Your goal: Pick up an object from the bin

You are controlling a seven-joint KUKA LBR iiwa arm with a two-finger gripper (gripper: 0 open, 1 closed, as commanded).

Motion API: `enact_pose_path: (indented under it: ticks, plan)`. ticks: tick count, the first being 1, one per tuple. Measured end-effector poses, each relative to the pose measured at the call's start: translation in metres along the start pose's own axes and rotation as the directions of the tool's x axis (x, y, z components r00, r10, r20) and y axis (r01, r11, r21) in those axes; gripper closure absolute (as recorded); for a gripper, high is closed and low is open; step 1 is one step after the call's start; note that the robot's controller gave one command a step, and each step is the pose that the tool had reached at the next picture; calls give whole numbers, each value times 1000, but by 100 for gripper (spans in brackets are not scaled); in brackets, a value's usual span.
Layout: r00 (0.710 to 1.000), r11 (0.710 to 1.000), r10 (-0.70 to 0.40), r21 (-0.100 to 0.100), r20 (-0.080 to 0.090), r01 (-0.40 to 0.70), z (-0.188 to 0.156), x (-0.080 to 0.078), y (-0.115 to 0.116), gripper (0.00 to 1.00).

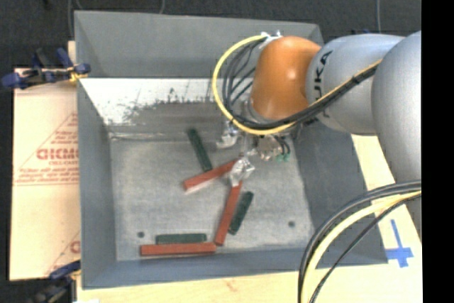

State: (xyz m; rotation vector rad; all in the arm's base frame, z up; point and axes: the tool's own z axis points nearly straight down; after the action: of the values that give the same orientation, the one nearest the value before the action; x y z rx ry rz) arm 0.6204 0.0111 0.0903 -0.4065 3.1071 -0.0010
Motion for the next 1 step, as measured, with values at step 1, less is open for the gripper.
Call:
enact_pose_path:
  ticks: [1]
  plan:
    - [1000,1000,0,0,0,0,0,0,0,100]
